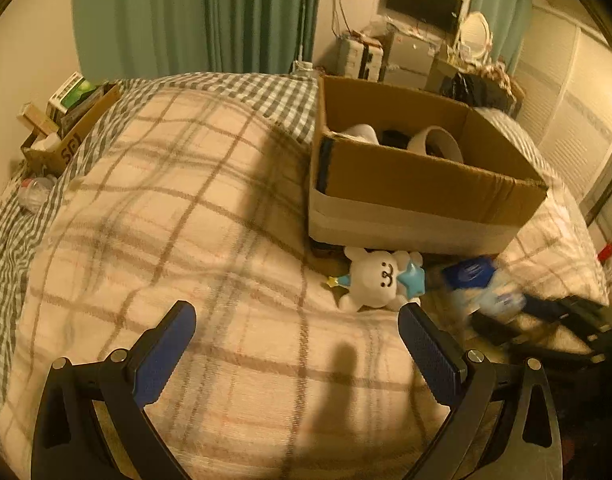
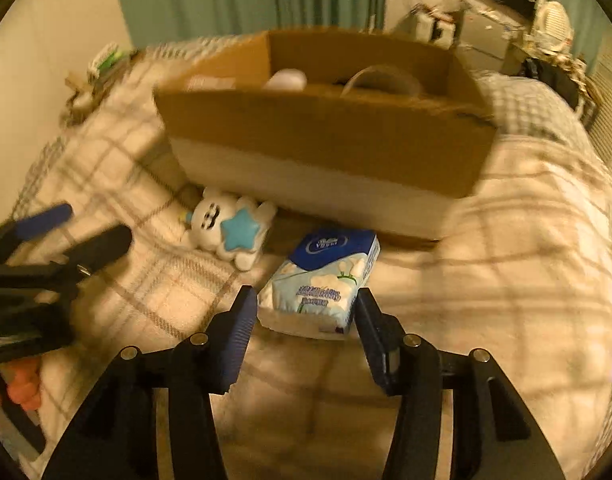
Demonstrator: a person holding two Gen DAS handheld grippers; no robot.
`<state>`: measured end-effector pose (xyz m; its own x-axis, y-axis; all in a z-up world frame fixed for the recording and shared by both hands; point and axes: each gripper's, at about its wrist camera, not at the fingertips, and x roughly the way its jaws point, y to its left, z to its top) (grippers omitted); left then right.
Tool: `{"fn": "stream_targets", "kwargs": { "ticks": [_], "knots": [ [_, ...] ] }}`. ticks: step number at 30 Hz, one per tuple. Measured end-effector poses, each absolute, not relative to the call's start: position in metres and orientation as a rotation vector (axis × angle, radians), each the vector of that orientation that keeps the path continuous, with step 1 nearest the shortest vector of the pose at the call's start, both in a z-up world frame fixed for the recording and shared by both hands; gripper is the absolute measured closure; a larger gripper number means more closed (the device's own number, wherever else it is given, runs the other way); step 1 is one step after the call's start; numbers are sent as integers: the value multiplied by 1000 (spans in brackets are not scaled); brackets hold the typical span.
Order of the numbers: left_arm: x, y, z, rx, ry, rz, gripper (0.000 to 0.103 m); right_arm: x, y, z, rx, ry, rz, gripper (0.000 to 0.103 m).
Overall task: Organize objects
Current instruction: 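Grasp the white bear toy with the left tool while the right tool grasps the blue-white box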
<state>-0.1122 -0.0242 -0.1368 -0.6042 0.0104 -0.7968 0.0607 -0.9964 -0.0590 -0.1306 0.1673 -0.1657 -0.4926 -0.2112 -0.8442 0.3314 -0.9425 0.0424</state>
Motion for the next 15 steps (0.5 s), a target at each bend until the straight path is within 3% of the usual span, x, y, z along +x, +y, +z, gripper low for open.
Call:
{"fn": "stream_targets", "kwargs": {
  "ticks": [4,5,6,12,15],
  "knots": [
    [-122,-2,-140,1492,108,-2844,0,-124,189,-144,1313,175,-2551,54],
    [-126,6,-142,1512,94,-2851,0,-124,193,-141,1304,185,-2570,71],
    [-129,10,-145,1524,79,-2848,0,-126,192,-141,1302,201,-2579,74],
    [-160,33,-168,1610,-31,-2791,0,-138,208,-149,1352,149,-2556,74],
    [-171,35,-179,1645,16,-2781,8,-141,207,-156,1366,108,-2536,75]
  ]
}}
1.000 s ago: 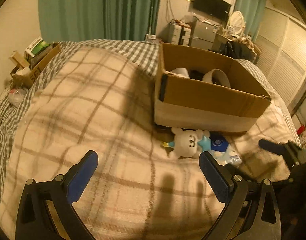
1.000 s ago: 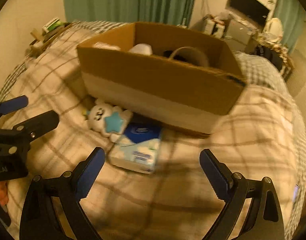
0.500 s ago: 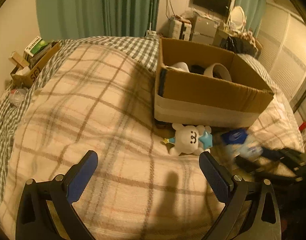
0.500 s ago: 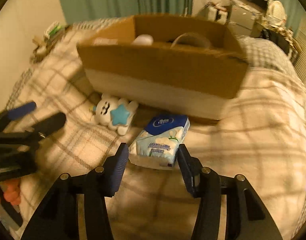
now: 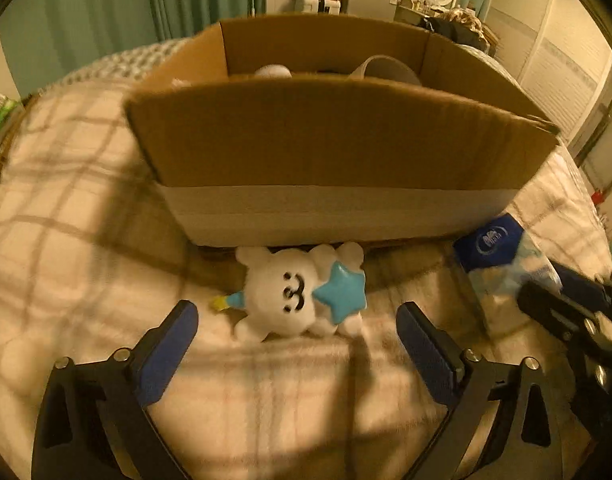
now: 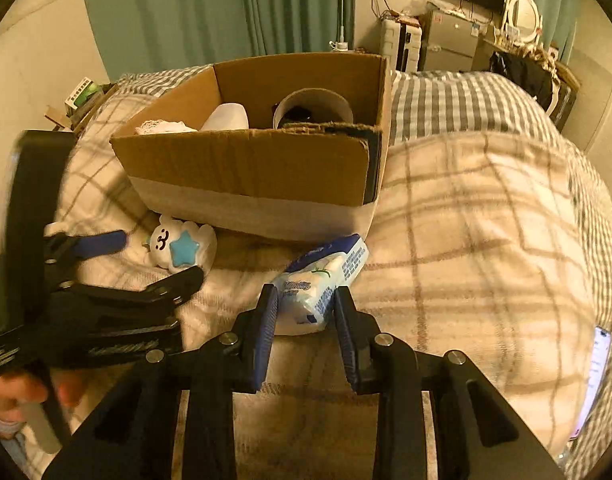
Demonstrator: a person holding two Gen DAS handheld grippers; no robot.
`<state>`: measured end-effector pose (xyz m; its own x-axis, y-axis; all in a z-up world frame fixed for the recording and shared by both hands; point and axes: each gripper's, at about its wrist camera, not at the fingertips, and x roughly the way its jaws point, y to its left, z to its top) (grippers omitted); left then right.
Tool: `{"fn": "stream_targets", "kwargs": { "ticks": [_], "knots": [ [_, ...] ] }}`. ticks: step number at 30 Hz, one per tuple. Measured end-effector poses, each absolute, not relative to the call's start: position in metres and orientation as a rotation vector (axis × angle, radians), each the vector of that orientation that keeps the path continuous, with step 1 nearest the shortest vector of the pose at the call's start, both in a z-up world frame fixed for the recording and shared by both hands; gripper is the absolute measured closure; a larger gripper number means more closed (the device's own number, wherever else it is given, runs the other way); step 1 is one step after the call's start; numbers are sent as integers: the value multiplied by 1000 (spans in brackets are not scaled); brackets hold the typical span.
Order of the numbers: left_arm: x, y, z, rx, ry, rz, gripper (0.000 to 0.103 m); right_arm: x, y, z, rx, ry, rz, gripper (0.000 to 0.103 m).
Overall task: Organize objects
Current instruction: 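Grasp the white bear toy with the left tool while the right tool grasps the blue-white box, then lower the bear toy and blue-white box into the box and open both tools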
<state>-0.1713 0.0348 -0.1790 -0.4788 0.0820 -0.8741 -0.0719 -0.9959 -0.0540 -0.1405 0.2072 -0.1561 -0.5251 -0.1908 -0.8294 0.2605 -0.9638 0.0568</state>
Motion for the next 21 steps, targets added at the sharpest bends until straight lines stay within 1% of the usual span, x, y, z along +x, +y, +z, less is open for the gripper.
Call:
{"fn": "stream_targets", "kwargs": {
  "ticks": [1,2,3,9,16,21],
  "knots": [
    [-175,35,-183,-1559,-22,2628,9,-142,206,-157,1369,100,-2533,75],
    [-179,35,-186,-1570,-25,2628,13,-143,207,-158,1371,92,-2531,75],
    [-180,35,-188,-1574,-28,2627,20,-143,207,-158,1372,89,-2530,76],
    [-171,30,-182,-1522,-81,2622,20,-138,206,-156,1355,84,-2531,77],
    [-121,28,-148,-1392,-60,2681,20,-118,204,-139,1275,82,-2545,78],
    [-89,17,-123,-1311,-113,2722,20,-99,203,-121,1221,81,-2552,78]
  ]
}}
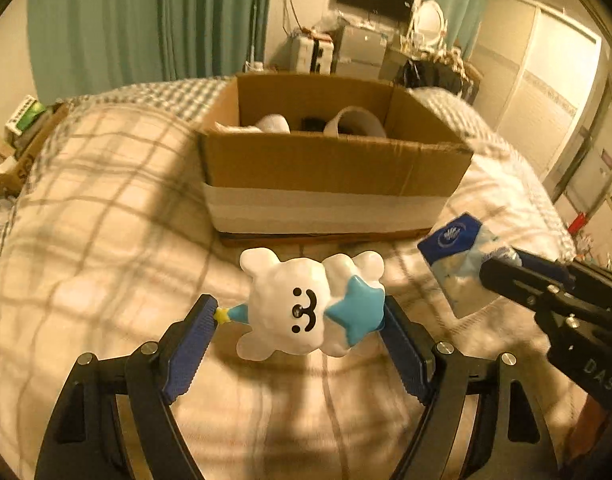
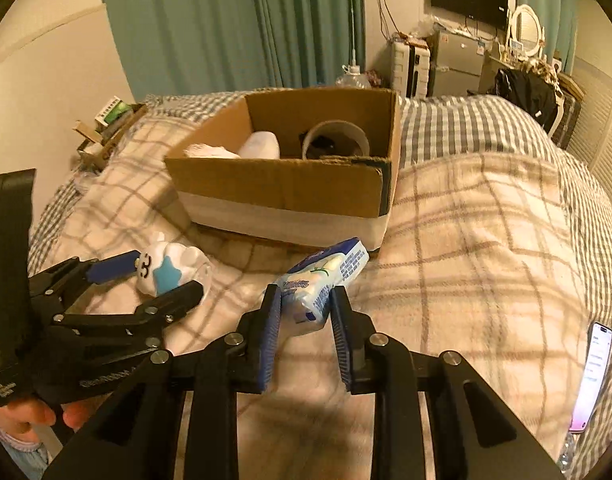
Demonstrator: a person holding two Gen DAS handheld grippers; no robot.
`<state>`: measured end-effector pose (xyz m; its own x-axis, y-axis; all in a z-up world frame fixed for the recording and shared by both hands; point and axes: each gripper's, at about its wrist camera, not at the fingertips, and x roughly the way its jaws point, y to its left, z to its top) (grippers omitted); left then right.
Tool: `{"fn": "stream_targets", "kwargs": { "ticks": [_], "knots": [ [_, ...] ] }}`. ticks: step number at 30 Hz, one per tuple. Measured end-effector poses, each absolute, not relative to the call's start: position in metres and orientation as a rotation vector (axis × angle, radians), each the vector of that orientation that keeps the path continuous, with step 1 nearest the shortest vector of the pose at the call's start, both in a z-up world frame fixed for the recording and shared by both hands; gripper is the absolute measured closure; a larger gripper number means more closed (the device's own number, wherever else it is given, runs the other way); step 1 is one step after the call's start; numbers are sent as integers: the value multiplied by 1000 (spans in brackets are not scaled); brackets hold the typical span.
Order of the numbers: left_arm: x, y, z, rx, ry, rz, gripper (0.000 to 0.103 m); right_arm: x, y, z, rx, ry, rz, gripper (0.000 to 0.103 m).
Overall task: Organize objects
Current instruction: 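Lower the bear toy and blue-white box into the box and open both tools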
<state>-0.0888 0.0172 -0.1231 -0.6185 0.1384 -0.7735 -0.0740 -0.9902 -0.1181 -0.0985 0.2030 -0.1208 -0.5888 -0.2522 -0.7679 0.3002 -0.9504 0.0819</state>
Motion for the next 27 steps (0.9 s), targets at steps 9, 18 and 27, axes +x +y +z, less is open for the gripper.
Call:
{"fn": "stream_targets", "kwargs": {
  "ticks": [9,18,27],
  "knots": [
    [-70,13,-74,-1132,-166,2786,20,-73,204,-91,1169,104,-2597,79],
    [-97,13,-25,-1056,-199,2747,20,-88,199,-21,1010,190,-2657,79],
    [-177,15,8,-1050,-105,2778,20,-156,190,46,880,196,-2659,79]
  ]
}}
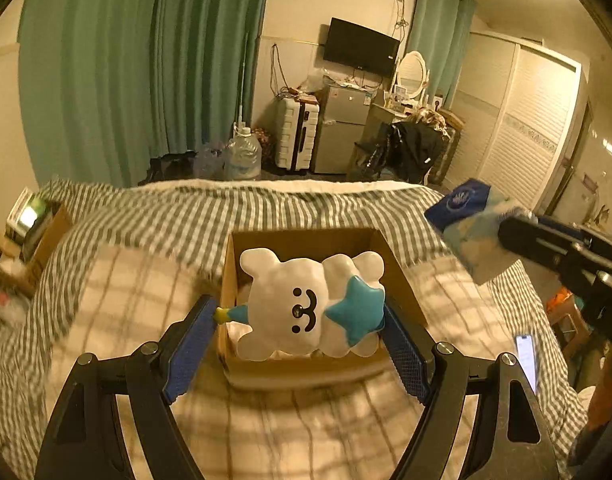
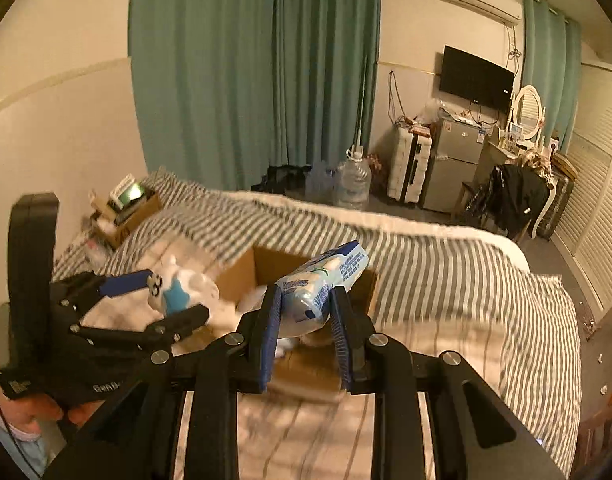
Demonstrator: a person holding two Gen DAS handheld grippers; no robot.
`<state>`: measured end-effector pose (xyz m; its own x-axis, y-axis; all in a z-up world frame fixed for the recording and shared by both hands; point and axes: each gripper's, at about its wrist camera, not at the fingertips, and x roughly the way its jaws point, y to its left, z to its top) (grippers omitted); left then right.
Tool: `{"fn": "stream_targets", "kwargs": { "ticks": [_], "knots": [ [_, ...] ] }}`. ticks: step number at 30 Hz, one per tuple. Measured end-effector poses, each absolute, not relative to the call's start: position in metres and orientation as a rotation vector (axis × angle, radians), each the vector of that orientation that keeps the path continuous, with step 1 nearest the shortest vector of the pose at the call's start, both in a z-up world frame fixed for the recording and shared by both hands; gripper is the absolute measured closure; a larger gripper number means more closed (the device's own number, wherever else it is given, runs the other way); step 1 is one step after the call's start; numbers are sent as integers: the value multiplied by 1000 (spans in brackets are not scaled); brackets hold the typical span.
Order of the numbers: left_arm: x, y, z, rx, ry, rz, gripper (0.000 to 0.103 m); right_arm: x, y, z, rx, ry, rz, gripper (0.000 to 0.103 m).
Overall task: Organize objects
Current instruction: 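Lower the bear toy and blue-white box into the box and open both tools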
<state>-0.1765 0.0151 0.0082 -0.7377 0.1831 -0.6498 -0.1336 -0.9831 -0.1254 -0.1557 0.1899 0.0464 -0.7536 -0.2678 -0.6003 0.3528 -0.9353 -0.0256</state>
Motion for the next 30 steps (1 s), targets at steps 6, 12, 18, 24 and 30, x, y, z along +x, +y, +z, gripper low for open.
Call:
{"fn": "stream_targets", "kwargs": {
  "ticks": [6,12,18,24,30],
  "knots": [
    [-222,19,12,-1067,-27,2797,20,-210,185,47,882,187,-2654,79],
    [-255,23,-25,-1135,20,2771,20,-251,177,-4,993,172,-2594,79],
    [-280,24,-75,-1249,-23,2710,20,-278,181,-63,1108,136,-2545,79],
    [-285,33,-92,-1277,39,2678,19,-283,183,-82,1123,165,-2523,76],
    [-274,29,-87,-1283,40,2673,5,-272,194,-64,1074,119,-2583,42]
  ]
}}
